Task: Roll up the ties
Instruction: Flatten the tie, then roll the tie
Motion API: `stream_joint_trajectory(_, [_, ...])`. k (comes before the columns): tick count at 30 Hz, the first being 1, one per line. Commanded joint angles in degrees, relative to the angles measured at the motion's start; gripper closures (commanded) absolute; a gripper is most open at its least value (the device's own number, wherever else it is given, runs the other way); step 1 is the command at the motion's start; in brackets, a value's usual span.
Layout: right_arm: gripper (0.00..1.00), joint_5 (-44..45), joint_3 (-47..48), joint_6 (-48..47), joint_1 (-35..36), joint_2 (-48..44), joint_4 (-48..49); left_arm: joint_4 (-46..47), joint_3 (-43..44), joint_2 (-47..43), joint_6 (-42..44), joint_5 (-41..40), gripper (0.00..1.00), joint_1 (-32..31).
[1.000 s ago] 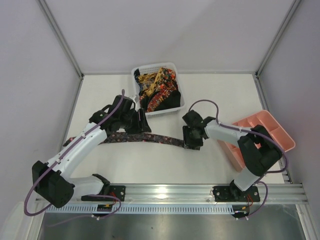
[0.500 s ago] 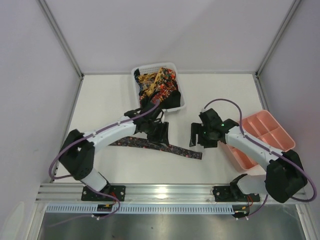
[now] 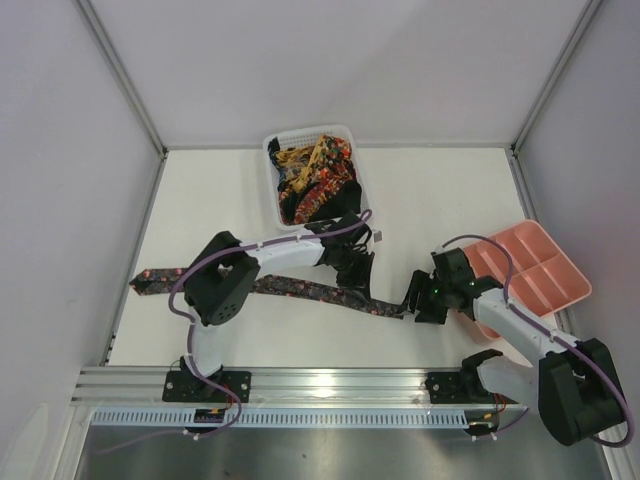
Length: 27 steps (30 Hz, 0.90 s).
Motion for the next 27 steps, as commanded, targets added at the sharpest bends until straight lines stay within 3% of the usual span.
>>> stream_joint_trajectory(1, [0.41, -4.98, -3.19, 2.16, -3.4, -1.92, 6.69, 1.42, 2.59, 2.51, 1.56, 2.13, 0.94, -1.63])
stream_joint_trajectory(15, [0.55, -7.45, -6.88, 0.41, -6.23, 0.89, 13.47, 0.28, 2.86, 6.12, 2.44, -1.12, 0.99, -1.72])
stream_joint_trajectory(27, [0.58, -2.88, -5.22, -0.03, -0.7, 5.02, 14.79, -0.08, 2.42, 6.82, 2.53, -1.92, 0.99, -1.72])
